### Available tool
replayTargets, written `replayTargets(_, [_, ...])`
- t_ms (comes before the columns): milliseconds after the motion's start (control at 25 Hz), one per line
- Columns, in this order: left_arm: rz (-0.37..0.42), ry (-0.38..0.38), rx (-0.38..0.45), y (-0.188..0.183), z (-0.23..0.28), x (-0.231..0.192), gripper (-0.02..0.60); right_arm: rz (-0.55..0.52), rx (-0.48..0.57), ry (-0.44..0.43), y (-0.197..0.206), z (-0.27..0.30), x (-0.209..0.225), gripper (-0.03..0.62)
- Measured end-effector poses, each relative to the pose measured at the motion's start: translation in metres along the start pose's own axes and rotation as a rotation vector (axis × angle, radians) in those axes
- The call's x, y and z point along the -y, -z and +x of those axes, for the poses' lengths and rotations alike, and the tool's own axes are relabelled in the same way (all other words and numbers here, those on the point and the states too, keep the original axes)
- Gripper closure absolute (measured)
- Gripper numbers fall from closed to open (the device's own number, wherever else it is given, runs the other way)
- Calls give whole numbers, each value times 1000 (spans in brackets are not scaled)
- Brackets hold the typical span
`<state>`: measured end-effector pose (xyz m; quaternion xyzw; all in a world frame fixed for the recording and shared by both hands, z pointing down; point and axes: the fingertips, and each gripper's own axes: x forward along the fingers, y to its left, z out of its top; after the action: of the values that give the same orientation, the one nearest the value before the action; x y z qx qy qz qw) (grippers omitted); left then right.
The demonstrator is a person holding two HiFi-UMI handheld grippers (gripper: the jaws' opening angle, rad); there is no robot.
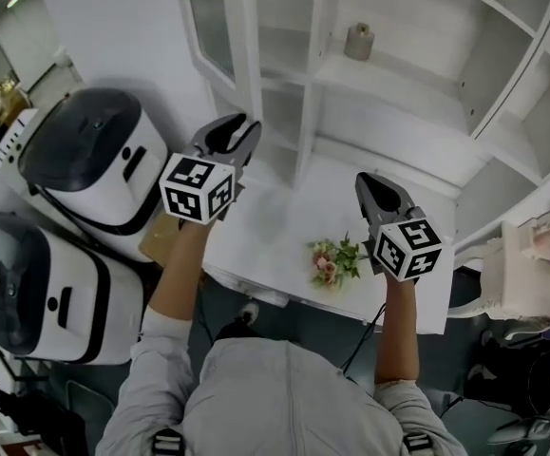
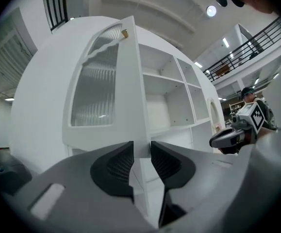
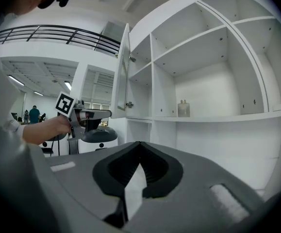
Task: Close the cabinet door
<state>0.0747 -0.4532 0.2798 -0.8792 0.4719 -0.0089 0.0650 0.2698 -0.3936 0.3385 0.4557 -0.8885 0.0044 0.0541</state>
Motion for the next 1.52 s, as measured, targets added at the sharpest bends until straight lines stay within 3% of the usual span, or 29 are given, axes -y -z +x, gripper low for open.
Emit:
replayTargets(80, [7,25,11,-3,19,5,521,8,2,31,0,2,9,591])
replayTargets(200, [5,63,22,-7,45,4,540,27,4,81,-1,8,24,591])
replayTargets(280, [-3,89,20,-6,56,0,489,29,-2,101,-1,12,30,591])
replayTargets(400, [2,107,18,-6,72,1,483,41,-3,138,-3,16,40,591])
replayTargets(760, [21,120,51,-6,102,-3,557,60,-21,206,2,29,56,591])
replayTargets(1520, [64,113,52,-6,155,-15,566,98,-24,310,5,18,70,591])
